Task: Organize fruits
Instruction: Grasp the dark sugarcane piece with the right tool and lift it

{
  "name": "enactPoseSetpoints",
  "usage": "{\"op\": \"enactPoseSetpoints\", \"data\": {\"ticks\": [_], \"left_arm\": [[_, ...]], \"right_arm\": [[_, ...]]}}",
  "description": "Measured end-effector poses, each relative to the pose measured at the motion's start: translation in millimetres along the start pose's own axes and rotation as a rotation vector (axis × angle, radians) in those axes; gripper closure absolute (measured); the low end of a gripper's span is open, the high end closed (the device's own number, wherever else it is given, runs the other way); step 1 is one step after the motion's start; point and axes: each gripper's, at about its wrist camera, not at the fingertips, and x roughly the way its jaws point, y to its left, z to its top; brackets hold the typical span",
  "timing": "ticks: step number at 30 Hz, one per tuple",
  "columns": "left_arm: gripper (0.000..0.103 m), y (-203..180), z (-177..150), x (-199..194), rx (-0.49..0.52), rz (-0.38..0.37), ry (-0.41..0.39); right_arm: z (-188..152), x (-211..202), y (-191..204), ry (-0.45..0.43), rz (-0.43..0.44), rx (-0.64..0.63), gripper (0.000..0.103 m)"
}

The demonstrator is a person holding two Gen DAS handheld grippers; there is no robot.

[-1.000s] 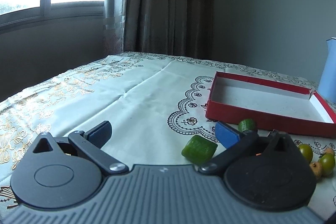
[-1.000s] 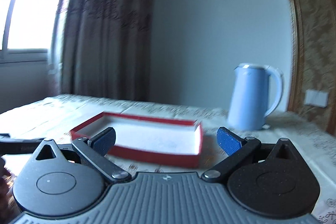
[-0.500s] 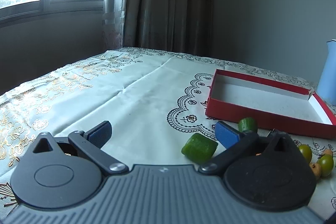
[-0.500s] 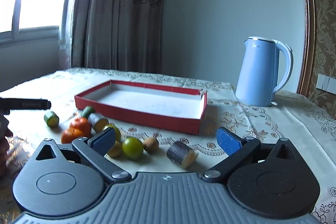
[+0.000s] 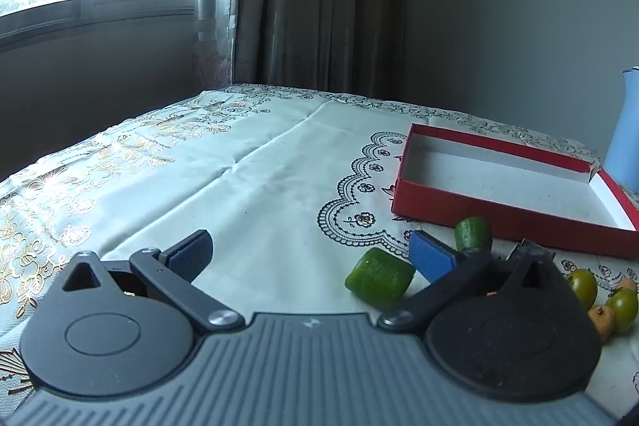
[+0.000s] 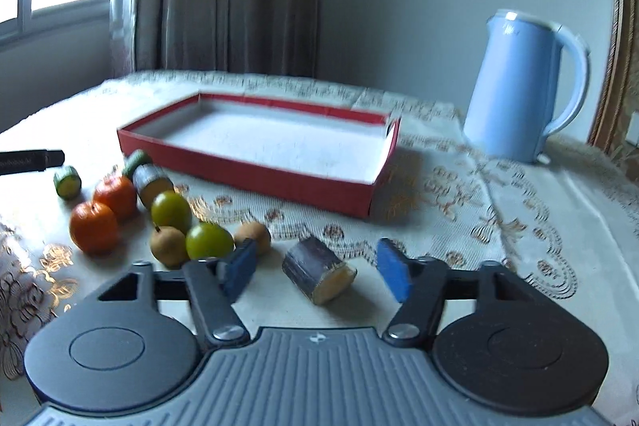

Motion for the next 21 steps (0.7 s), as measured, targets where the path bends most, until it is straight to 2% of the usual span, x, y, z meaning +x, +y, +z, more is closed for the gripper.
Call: {"op": "enactPoseSetpoints", "data": {"ticks": [10,14,21], "left_arm": [[0.0,-2.1,-0.5,0.5,0.016,0.007,0.011],[0.0,-2.7,-0.5,0.9,0.02,0.01,0.015],[0.0,-3.5,0.1,3.2,0.02,0.014,0.021]], "right_arm": [[2.8,18.7,-3.4,0.064,0.027,-0.044,0.044],[2.1,30.6,-6.9,0.09,0.048,-0.042,0.056],[-1.5,33.6,-11.1,0.089,0.064,-0.028,0.057]]}}
